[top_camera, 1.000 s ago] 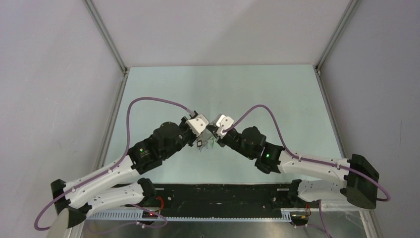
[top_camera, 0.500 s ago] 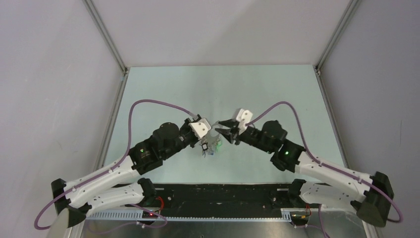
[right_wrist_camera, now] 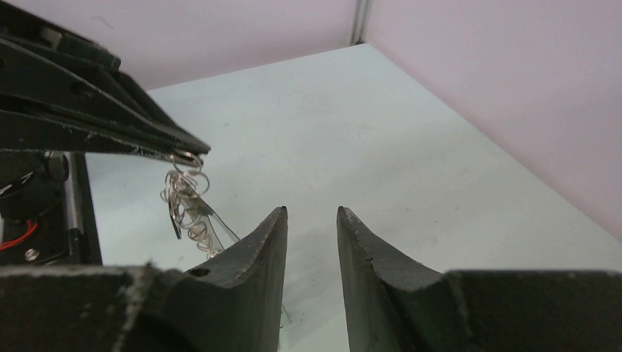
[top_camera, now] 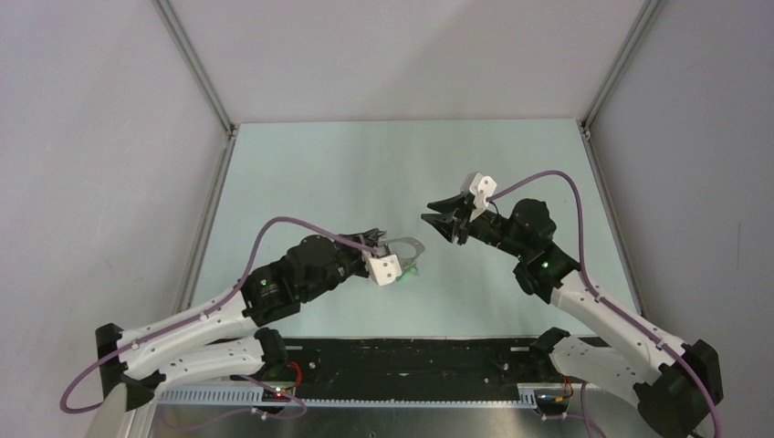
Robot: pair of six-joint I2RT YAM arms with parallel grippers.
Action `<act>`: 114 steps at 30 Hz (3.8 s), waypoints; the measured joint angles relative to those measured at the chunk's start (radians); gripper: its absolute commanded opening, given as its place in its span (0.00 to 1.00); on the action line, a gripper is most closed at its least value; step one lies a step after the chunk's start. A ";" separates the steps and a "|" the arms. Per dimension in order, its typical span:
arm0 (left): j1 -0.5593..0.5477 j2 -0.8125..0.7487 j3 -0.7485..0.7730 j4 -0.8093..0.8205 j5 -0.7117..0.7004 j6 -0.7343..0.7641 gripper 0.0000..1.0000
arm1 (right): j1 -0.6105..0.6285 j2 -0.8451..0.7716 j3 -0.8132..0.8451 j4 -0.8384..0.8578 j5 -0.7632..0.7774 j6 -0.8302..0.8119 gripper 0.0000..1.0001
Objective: Remove the keys from the keyring
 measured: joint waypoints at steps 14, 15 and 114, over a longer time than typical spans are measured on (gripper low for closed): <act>-0.012 -0.013 -0.002 -0.003 0.014 0.362 0.00 | -0.010 0.115 -0.007 0.151 -0.327 0.006 0.37; -0.013 -0.012 -0.002 -0.003 0.027 0.377 0.00 | -0.007 0.120 -0.007 0.160 -0.338 0.006 0.37; -0.004 -0.154 -0.125 0.116 0.280 0.428 0.00 | 0.170 0.135 -0.057 0.219 -0.294 -0.117 0.39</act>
